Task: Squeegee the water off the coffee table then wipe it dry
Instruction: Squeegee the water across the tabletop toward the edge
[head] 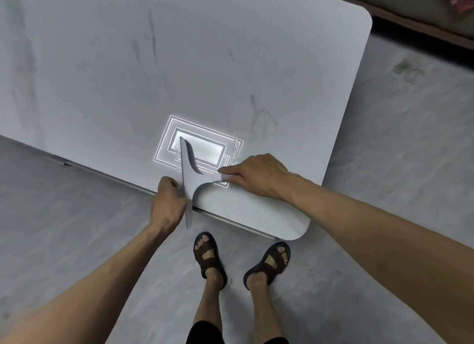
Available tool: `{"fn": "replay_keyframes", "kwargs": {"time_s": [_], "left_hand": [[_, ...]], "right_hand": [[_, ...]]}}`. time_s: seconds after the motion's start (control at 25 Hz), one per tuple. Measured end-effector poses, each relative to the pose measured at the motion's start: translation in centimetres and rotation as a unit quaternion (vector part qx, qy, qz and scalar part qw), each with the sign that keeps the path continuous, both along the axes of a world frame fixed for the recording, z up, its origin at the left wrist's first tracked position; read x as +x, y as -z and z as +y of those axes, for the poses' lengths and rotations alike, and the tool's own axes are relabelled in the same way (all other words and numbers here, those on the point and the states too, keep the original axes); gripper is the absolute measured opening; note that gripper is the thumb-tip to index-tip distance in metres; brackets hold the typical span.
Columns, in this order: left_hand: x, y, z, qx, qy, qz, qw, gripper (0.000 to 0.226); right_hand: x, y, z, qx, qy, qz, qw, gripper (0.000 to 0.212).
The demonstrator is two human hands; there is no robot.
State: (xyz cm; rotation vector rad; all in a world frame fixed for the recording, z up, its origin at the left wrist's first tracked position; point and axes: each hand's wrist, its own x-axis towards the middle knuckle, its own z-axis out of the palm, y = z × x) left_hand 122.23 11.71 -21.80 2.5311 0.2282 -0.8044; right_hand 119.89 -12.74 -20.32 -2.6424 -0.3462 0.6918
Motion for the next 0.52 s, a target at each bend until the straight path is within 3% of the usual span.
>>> {"fn": "replay_keyframes", "kwargs": {"time_s": [0.24,0.44,0.52], "left_hand": [[-0.3,-0.2,-4.1,-0.039,0.077,0.012,0.996,0.025],[0.0,0.1,-8.0,-0.041,0.144,-0.002,0.989,0.021],[0.2,0.4,-8.7,-0.016,0.151,0.025,0.988,0.029]], "right_hand": [[-1.8,-2.0,-9.8,-0.05,0.111,-0.017,0.992,0.049],[-4.7,-2.7,-13.9,-0.086,0.152,-0.019,0.984,0.039],[-5.7,-2.8,-14.7,-0.104,0.164,-0.019,0.981,0.041]]}}
